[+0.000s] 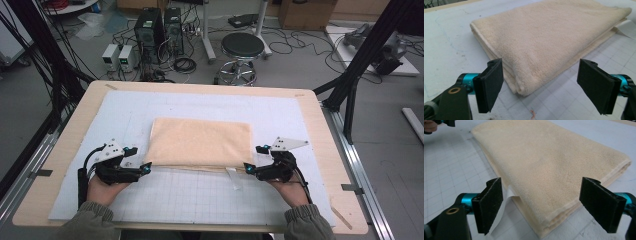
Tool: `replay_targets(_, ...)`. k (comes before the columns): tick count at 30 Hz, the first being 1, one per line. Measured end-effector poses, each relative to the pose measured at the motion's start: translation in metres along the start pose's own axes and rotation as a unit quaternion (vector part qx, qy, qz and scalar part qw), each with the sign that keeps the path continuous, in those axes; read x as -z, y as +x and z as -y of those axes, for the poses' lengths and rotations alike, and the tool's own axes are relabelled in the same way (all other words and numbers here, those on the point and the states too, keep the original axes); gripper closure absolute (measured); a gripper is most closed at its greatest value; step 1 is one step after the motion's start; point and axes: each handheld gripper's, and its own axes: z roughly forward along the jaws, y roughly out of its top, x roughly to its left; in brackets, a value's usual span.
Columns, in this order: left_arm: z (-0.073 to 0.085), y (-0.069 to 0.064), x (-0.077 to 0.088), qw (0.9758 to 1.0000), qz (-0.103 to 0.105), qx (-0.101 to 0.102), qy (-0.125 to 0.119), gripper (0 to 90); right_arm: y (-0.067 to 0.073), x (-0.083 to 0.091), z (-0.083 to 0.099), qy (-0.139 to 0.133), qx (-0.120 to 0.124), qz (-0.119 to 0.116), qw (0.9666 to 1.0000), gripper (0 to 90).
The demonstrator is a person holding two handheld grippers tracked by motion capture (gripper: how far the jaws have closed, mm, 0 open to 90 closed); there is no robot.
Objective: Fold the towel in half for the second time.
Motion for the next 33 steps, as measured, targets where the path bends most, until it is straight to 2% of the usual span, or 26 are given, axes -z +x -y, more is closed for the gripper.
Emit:
replay_targets(2,0.001,-0.001,0.002,1.0,0.0,0.001,-0.001,21.2,0.001,0.004,0.002,-0.01,0.003,0.002,0.9999,17.1)
replay_targets(9,0.003,-0.007,0.011,0.9999,-0.006,0.005,-0.008,16.2,0.005,0.017,0.009,-0.019,0.001,0.016,0.9997,12.5)
replay_targets(11,0.003,-0.008,0.014,1.0,-0.005,0.0,-0.006,14.6,0.007,0.021,0.012,-0.019,0.0,0.018,0.9996,12.5)
replay_targets(17,0.005,-0.013,0.02,0.9999,-0.007,-0.001,-0.01,13.9,0.008,0.031,0.02,-0.021,-0.002,0.032,0.9993,12.2)
replay_targets(33,0.017,-0.019,0.042,0.9999,-0.014,-0.005,-0.006,13.9,0.015,0.049,0.029,-0.025,-0.001,0.043,0.9987,12.2)
